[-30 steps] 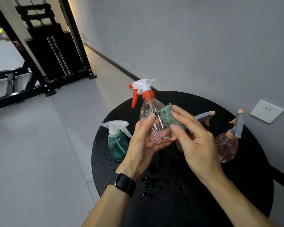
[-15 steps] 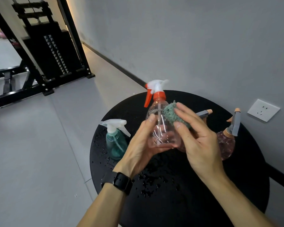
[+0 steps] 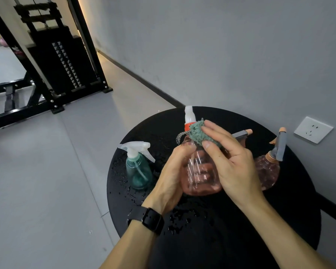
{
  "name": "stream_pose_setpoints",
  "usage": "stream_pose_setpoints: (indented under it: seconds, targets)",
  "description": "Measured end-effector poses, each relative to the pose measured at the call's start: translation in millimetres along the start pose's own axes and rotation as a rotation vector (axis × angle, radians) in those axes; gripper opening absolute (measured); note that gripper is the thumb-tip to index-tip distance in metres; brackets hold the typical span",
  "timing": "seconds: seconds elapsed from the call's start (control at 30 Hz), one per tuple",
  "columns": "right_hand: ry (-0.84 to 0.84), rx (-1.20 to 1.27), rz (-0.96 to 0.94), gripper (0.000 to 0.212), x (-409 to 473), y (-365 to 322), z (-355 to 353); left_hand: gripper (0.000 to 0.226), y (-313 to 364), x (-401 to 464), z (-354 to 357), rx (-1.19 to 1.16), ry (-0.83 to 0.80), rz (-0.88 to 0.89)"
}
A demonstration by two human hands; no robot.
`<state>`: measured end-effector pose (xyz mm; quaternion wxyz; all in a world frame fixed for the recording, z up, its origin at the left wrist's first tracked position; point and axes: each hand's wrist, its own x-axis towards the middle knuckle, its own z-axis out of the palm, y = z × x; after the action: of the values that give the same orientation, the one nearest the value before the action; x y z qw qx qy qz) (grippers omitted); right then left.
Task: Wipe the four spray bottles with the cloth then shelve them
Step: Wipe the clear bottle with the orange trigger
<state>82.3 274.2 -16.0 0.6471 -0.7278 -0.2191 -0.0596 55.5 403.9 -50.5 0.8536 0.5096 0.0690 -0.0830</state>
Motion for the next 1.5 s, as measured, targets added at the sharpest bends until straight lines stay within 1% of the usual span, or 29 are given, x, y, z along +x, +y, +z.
stream_pose_setpoints:
  seconds: [0.13, 0.23, 0.27, 0.37, 0.47, 0.5, 0.67, 0.73, 0.83, 0.9, 1.03, 1.2, 1.33, 1.4, 1.5]
  targets:
    - [-0.021, -0.027, -0.021, 0.035, -5.7, -0.2, 0.2, 0.066, 1.5, 1.6, -4.4, -0.069, 0.062, 0.048]
    - [-0.044, 0.015, -0.002, 0.035, -12.6, 1.6, -1.4, 0.076, 4.3, 2.3, -7.5, -0.144, 0.070, 0.064]
    - [-0.056, 0.018, 0.003, 0.035, -15.4, 2.6, -2.0, 0.075, 6.0, 2.4, -7.9, -0.188, 0.069, 0.087]
    - [-0.065, -0.004, -0.004, 0.035, -23.0, 6.6, -5.3, 0.059, 11.2, 1.2, -6.3, -0.278, 0.071, 0.146]
    - [-0.051, 0.039, 0.013, 0.034, -25.1, 7.5, -11.2, 0.048, 13.2, 1.1, -2.1, -0.312, 0.050, 0.111]
    - [-0.041, 0.050, 0.021, 0.034, -25.3, 7.1, -12.2, 0.048, 12.4, 2.1, -1.5, -0.320, 0.036, 0.097]
    - [0.103, 0.104, 0.029, 0.037, -23.2, 5.0, -8.9, 0.072, 2.4, 10.4, 7.2, -0.403, -0.027, 0.023]
    - [0.146, 0.079, 0.008, 0.036, -21.4, 4.8, -7.6, 0.082, -1.0, 12.0, 13.2, -0.450, -0.047, 0.001]
    - [0.167, -0.001, -0.027, 0.037, -19.5, 7.6, -5.2, 0.088, -6.3, 15.3, 17.9, -0.530, -0.048, -0.017]
    - [0.167, -0.082, -0.080, 0.038, -18.5, 10.3, -2.5, 0.090, -10.6, 19.3, 17.3, -0.566, -0.048, -0.031]
    - [0.158, -0.254, -0.283, 0.037, -16.8, 16.3, 2.4, 0.086, -13.0, 24.4, 15.3, -0.610, -0.055, -0.043]
    - [0.047, -0.363, -0.468, 0.031, -24.7, 20.5, 12.9, 0.078, -13.3, 24.1, 14.3, -0.660, -0.042, -0.031]
    - [-0.058, -0.425, -0.554, 0.029, -33.9, 29.7, 12.2, 0.081, -13.6, 22.7, 6.3, -0.687, -0.035, -0.094]
    - [-0.054, -0.468, -0.580, 0.030, -35.7, 32.6, 8.7, 0.080, -13.3, 21.3, 4.8, -0.666, -0.021, -0.091]
    - [0.001, -0.502, -0.598, 0.030, -35.7, 31.9, 5.3, 0.080, -11.9, 20.3, 6.6, -0.653, -0.016, -0.057]
